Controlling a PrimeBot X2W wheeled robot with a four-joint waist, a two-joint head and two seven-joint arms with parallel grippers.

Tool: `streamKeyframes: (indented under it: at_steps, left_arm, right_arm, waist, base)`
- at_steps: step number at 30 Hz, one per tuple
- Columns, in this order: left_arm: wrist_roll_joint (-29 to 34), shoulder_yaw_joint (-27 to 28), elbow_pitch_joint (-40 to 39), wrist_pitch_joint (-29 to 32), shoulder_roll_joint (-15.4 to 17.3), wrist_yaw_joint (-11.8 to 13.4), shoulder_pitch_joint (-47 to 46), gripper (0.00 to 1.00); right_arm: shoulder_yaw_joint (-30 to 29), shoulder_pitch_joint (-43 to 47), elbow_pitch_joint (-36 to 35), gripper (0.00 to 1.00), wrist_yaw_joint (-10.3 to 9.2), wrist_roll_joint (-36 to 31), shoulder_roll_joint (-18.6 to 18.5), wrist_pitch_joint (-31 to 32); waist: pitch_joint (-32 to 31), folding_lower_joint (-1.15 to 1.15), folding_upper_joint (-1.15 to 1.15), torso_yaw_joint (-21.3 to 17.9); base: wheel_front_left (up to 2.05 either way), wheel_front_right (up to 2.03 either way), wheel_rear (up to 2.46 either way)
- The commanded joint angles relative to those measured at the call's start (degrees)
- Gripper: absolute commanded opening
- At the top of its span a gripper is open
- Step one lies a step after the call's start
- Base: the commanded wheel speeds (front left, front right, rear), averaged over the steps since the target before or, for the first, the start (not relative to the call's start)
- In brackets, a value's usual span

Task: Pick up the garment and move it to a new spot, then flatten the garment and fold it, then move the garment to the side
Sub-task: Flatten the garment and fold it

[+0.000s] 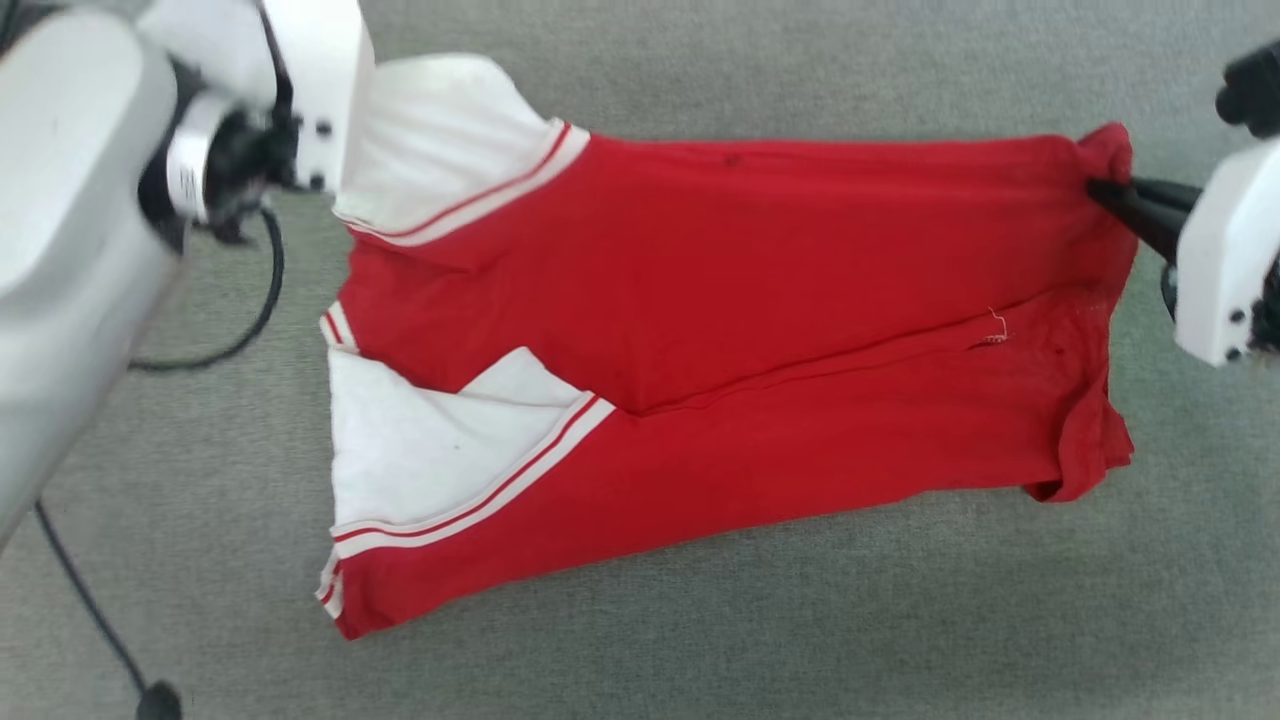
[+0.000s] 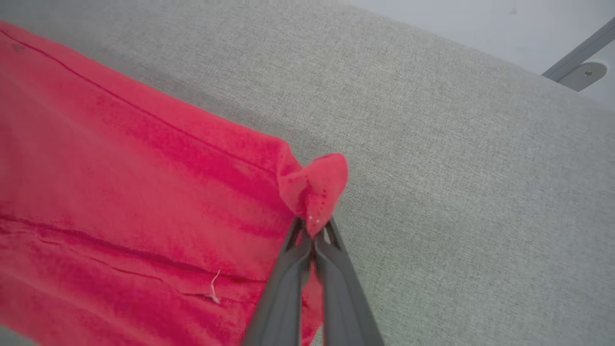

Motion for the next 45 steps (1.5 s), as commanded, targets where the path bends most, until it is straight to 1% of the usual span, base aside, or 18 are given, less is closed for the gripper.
streamKeyframes:
  at_steps: [1,4,10,14,17,20,23,24,25,26,27,30,35,41,42,45]
  left_arm:
    - [0.4,-0.1,-2.6,0.8,1.4,1.4,1.6,0.00]
    - [0.5,-0.3,-12.2,3.0,5.2,5.6,5.1,0.00]
    - [-0.1,-0.4,-31.0,6.5,12.8,15.0,13.3,0.00]
    - [0.0,-1.3,-40.4,7.8,17.0,20.1,18.5,0.00]
    - [-0.6,-2.0,-45.1,8.2,18.4,23.5,22.4,0.00]
    - [-1.7,-2.8,-46.6,7.6,18.3,25.4,26.3,0.00]
    - [-3.6,-2.8,-44.8,6.0,16.9,25.4,29.2,0.00]
    - [-4.2,-2.1,-42.9,3.8,16.0,24.2,29.9,0.12]
    - [-4.3,-1.7,-42.0,2.4,15.4,23.6,30.2,0.38]
    - [-4.1,-1.4,-41.1,1.1,15.0,22.9,30.5,0.71]
    - [-4.3,-0.8,-40.4,-0.3,14.5,22.4,30.8,1.00]
    - [-4.8,0.8,-39.3,-4.1,14.1,21.1,31.6,1.00]
    - [-4.5,3.7,-40.4,-11.9,14.1,19.7,33.9,1.00]
    - [-3.0,7.1,-41.1,-24.3,14.0,17.9,38.6,1.00]
    - [-3.0,7.1,-41.1,-24.3,14.0,17.9,38.6,1.00]
    - [-2.6,8.9,-40.1,-31.7,13.2,17.0,41.3,1.00]
  right_arm:
    - [-0.8,1.6,-1.2,0.00,-0.31,-0.6,-0.6,0.4]
    - [-3.0,5.3,-5.2,0.00,-0.30,-0.7,-1.8,1.3]
    - [-7.1,13.1,-12.7,0.00,-0.30,-0.8,-3.6,3.8]
    - [-9.7,18.5,-15.9,0.00,-0.30,-0.8,-3.5,6.3]
    - [-11.5,22.0,-17.3,0.00,-0.30,-1.0,-2.3,7.4]
    - [-12.4,24.6,-17.3,0.00,-0.28,-1.4,-0.6,8.0]
    - [-12.5,25.2,-15.9,0.00,-0.22,-2.1,1.2,8.2]
    - [-12.0,24.5,-15.1,0.44,-0.22,-2.7,2.2,7.8]
    - [-11.8,24.3,-14.8,1.00,-0.19,-3.0,2.5,7.8]
    - [-11.6,24.0,-14.7,1.00,-0.18,-3.0,2.8,7.8]
    - [-11.7,23.8,-14.7,1.00,-0.18,-2.8,3.1,7.7]
    - [-12.1,24.1,-15.0,1.00,-0.18,-2.4,3.1,8.3]
    - [-14.2,25.8,-15.9,1.00,-0.18,-1.6,2.7,8.1]
    - [-18.8,28.1,-15.3,1.00,-0.18,-0.9,3.8,9.1]
    - [-18.8,28.1,-15.3,1.00,-0.18,-0.9,3.8,9.1]
    - [-20.3,28.0,-14.2,1.00,-0.18,-0.4,4.7,10.0]
  waist:
    - [-0.9,0.00,0.00,0.7]
    - [-1.6,0.00,0.00,1.2]
    - [-2.2,0.00,0.00,1.9]
    - [-2.3,0.00,0.00,2.0]
    - [-2.3,0.00,0.00,2.0]
    - [-2.1,0.00,0.00,2.0]
    - [-2.0,0.00,0.00,2.0]
    - [-1.9,0.00,0.00,2.1]
    - [-2.0,0.00,0.00,2.1]
    - [-2.1,0.00,0.00,2.2]
    - [-2.2,0.00,0.00,2.2]
    - [-2.5,0.00,0.00,2.4]
    - [-3.0,0.00,0.00,2.9]
    - [-3.0,0.00,0.00,3.9]
    - [-3.0,0.00,0.00,3.9]
    - [-2.8,0.00,0.00,4.4]
  base:
    - [0.00,0.00,0.00]
    - [0.00,0.00,0.00]
    - [0.00,0.00,0.00]
    - [0.00,0.00,0.00]
    - [0.00,0.00,0.00]
    - [0.00,0.00,0.00]
    - [0.00,0.00,0.00]
    - [0.00,0.00,0.00]
    - [0.00,0.00,0.00]
    - [0.00,0.00,0.00]
    - [0.00,0.00,0.00]
    - [0.00,0.00,0.00]
    - [0.00,0.00,0.00]
    - [0.00,0.00,0.00]
    - [0.00,0.00,0.00]
    - [0.00,0.00,0.00]
